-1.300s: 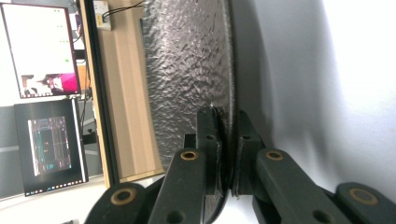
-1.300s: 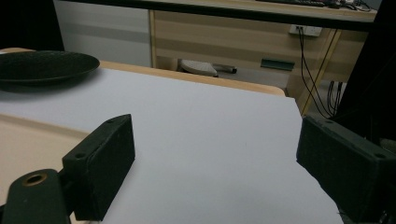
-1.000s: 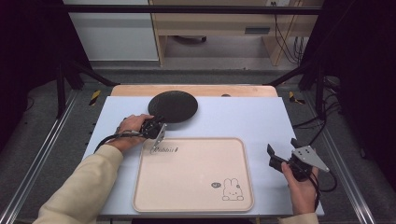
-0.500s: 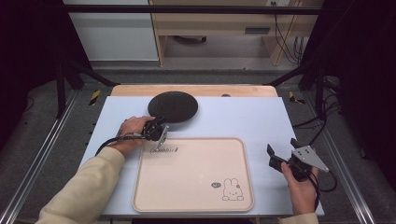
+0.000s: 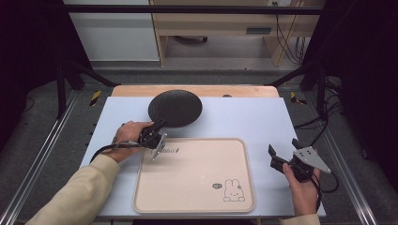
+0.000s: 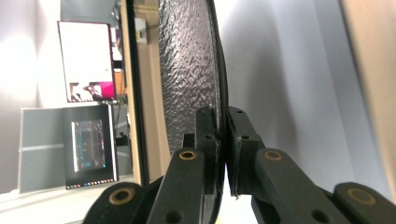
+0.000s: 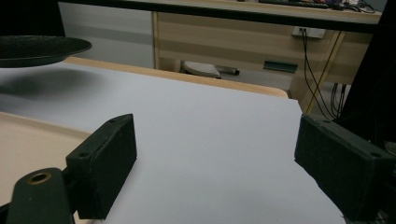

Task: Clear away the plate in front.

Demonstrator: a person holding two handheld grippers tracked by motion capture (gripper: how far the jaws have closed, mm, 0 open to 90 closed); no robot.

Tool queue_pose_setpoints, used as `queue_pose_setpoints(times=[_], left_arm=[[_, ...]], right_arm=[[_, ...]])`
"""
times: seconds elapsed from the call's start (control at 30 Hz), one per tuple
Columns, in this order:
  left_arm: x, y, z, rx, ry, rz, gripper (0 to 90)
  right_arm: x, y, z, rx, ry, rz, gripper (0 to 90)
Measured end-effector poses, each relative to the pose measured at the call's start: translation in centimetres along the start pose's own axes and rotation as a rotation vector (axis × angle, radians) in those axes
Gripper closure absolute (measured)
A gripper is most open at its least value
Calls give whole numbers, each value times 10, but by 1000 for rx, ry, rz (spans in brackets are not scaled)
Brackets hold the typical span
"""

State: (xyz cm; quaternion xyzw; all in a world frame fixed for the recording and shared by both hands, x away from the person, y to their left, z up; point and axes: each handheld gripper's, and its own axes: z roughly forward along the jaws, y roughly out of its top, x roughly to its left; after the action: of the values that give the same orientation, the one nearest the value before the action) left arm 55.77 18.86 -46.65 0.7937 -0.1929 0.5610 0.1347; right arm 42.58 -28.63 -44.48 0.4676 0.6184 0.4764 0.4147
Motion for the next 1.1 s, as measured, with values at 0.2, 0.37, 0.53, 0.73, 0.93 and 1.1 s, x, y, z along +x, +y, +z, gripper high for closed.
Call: queue_pose_setpoints(times=[0.2,0.37,0.53,0.73,0.93,1.1], left_arm=[[7,13,-17,-27,17,24,837],[9,26,-31,-52,33,18,838],[10,33,-38,-58,38,25,838],[6,43,-44,-74,30,51,837],[1,51,-51,-114,34,75,835],[-1,56,-55,-158,40,94,835]], right_arm=[[1,1,0,-17,35,0,100],[2,3,0,-48,83,3,70],[2,4,0,-61,108,4,61],[1,8,-5,-81,108,14,35],[3,8,-6,-82,109,0,36],[4,7,-6,-81,98,-10,40]])
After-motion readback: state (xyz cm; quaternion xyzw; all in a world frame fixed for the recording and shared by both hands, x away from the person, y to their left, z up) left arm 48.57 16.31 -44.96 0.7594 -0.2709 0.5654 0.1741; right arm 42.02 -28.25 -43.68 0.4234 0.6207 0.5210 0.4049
